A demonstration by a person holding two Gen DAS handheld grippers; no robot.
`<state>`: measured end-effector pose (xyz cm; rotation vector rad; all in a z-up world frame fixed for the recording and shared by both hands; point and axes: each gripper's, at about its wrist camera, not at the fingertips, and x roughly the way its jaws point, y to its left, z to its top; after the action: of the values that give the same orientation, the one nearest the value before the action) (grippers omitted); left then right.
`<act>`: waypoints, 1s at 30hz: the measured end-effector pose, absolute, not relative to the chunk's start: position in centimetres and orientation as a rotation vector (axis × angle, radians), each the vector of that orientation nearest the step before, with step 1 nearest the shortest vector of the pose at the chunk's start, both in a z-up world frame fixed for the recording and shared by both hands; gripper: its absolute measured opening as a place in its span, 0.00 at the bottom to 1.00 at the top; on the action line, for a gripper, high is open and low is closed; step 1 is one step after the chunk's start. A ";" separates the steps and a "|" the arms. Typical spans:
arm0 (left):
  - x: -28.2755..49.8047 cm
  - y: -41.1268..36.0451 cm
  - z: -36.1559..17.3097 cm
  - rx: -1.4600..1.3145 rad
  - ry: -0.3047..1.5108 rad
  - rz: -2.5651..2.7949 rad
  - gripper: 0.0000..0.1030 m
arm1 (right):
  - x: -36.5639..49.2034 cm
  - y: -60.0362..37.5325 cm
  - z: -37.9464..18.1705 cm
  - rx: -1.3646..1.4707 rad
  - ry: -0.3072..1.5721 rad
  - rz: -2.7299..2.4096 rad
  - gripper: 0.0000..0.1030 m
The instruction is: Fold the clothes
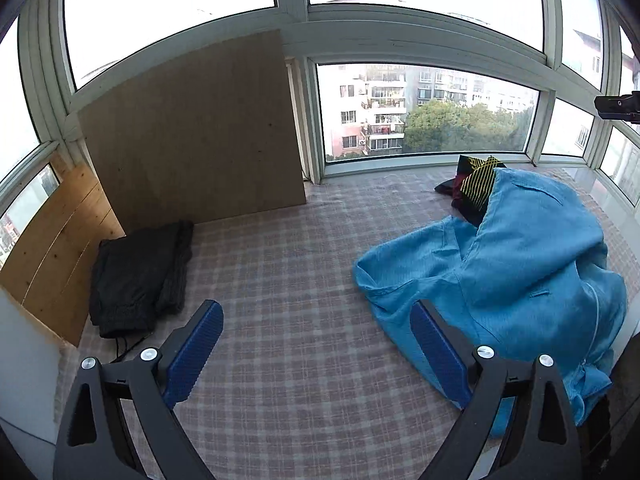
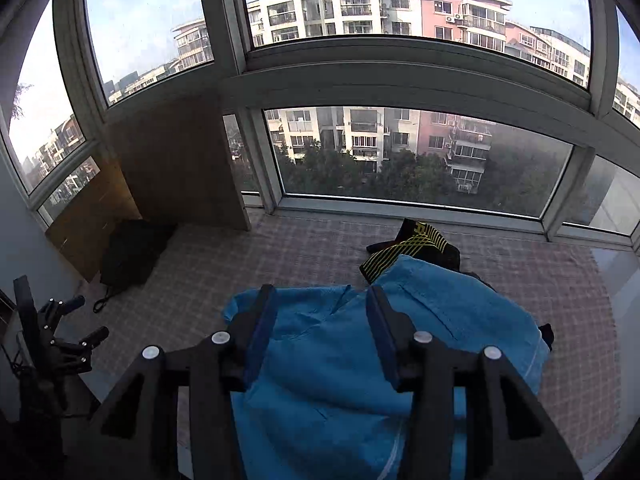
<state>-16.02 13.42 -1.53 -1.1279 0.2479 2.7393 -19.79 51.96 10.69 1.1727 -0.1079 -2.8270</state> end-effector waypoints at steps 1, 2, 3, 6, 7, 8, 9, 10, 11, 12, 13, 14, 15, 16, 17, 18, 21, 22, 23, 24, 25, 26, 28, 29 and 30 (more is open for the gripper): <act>-16.4 14.3 -2.1 -1.134 0.259 2.706 0.92 | -18.6 54.1 9.3 1.198 -0.139 -2.889 0.63; -16.9 15.2 -2.8 -1.144 0.270 2.672 0.92 | -17.9 56.6 7.8 1.246 -0.166 -2.936 0.63; -17.4 16.5 -3.4 -1.152 0.278 2.632 0.92 | -17.2 58.9 6.1 1.300 -0.195 -2.980 0.63; -18.9 20.3 -5.2 -1.177 0.296 2.512 0.92 | -14.9 64.9 0.8 1.495 -0.285 -3.072 0.63; -19.4 21.6 -5.7 -1.183 0.299 2.471 0.92 | -14.2 67.1 -0.5 1.559 -0.312 -3.092 0.63; -19.7 22.9 -6.0 -1.182 0.310 2.437 0.92 | -13.4 69.1 -1.9 1.623 -0.345 -3.107 0.63; -20.1 24.1 -6.4 -1.180 0.320 2.405 0.92 | -12.6 70.3 -3.4 1.676 -0.394 -3.109 0.63; -20.2 25.0 -6.6 -1.174 0.331 2.389 0.92 | -11.6 71.1 -4.6 1.696 -0.452 -3.103 0.63; -20.4 25.8 -6.9 -1.168 0.341 2.372 0.92 | -10.6 71.8 -5.7 1.707 -0.515 -3.097 0.63; -20.5 26.6 -7.2 -1.163 0.352 2.355 0.92 | -9.3 71.9 -6.6 1.688 -0.585 -3.090 0.63; -20.2 26.8 -7.5 -1.158 0.365 2.332 0.92 | -7.5 71.7 -7.4 1.668 -0.646 -3.076 0.63; -19.9 26.9 -7.8 -1.153 0.378 2.310 0.92 | -5.7 71.5 -8.3 1.653 -0.698 -3.062 0.63; -19.6 27.1 -8.1 -1.147 0.394 2.287 0.92 | -4.3 71.0 -9.2 1.662 -0.712 -3.053 0.63; -19.0 27.2 -8.6 -1.137 0.436 2.259 0.92 | -2.9 70.2 -9.8 1.675 -0.703 -3.056 0.63; -18.4 27.3 -9.1 -1.127 0.478 2.230 0.92 | -1.6 69.4 -10.4 1.691 -0.689 -3.058 0.63; -17.5 27.4 -9.8 -1.118 0.529 2.184 0.92 | -0.4 68.3 -11.1 1.713 -0.660 -3.060 0.63; -14.3 27.8 -11.8 -1.083 0.671 2.020 0.92 | 3.5 65.7 -12.8 1.760 -0.670 -3.058 0.63; -13.1 27.9 -12.5 -1.063 0.712 1.962 0.92 | 4.8 64.9 -13.3 1.765 -0.698 -3.057 0.63; -11.7 28.0 -13.2 -1.038 0.757 1.891 0.92 | 6.1 64.2 -13.9 1.773 -0.731 -3.055 0.63; -10.4 28.1 -13.9 -1.017 0.800 1.829 0.92 | 7.2 63.5 -14.4 1.791 -0.777 -3.054 0.63; -9.1 28.2 -14.6 -1.000 0.842 1.767 0.92 | 8.3 62.9 -15.0 1.809 -0.826 -3.050 0.63; -7.9 28.4 -15.3 -0.987 0.878 1.703 0.92 | 9.3 62.3 -15.5 1.825 -0.881 -3.039 0.63; -5.6 29.0 -16.2 -0.945 0.925 1.588 0.92 | 11.1 61.2 -16.2 1.840 -0.967 -3.010 0.63; -4.7 29.4 -16.7 -0.922 0.947 1.551 0.92 | 12.0 60.6 -16.4 1.849 -0.991 -3.012 0.63; -3.8 29.9 -17.2 -0.898 0.967 1.514 0.92 | 12.7 60.3 -16.3 1.847 -1.008 -3.022 0.63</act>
<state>-3.85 29.86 -17.16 -0.8985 0.9673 1.5139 12.67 60.32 -16.30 1.8472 -1.0081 -3.0219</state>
